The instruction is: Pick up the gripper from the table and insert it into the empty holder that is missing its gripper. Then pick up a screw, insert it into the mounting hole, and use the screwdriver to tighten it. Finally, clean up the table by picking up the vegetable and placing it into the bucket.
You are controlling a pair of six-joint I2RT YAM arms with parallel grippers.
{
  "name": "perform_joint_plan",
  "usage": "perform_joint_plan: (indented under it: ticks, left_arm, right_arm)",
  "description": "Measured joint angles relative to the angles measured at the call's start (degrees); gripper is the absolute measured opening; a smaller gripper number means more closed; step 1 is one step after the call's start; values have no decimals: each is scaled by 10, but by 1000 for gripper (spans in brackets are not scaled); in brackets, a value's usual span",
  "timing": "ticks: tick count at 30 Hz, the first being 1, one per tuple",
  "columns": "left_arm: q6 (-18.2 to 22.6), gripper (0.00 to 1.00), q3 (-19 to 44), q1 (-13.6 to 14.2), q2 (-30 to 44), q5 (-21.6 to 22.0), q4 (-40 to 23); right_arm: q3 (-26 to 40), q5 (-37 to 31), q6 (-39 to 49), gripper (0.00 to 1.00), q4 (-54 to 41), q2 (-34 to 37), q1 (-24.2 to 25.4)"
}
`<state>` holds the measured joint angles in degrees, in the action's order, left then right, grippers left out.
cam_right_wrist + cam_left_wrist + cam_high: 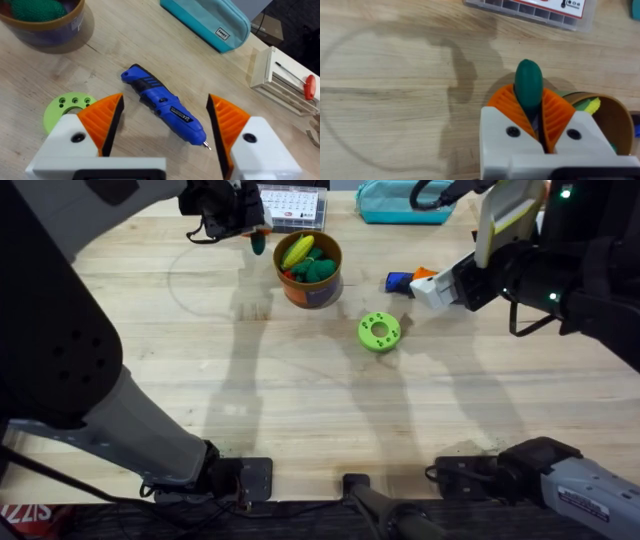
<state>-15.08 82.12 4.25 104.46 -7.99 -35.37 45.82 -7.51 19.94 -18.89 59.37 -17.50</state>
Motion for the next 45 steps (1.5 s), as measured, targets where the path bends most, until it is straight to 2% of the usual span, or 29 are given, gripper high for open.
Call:
perform_joint_plan:
  ticks: [4,11,16,21,28,33,41,45]
  left_arm:
    - [-4,98,0,0,7,-10,-10]
    - [1,94,5,0,-3,-87,-19]
    - [40,94,12,7,-50,-109,-62]
    - [90,94,22,38,-78,-121,-112]
    - [130,94,23,77,-72,-121,-124]
    - [152,94,23,95,-58,-89,-112]
    - [152,94,23,99,-10,-69,-101]
    - [151,94,23,99,-9,-67,-95]
  right_arm:
    - [0,0,0,978,-9,0,0]
    - [0,0,0,978,-30,0,0]
    - [0,0,0,978,-38,0,0]
    - [0,0,0,978,-41,0,0]
    - [0,0,0,978,-43,0,0]
    - [0,0,0,978,-65,0,0]
    - [0,0,0,978,-79,0,0]
    - [0,0,0,978,-80,0,0]
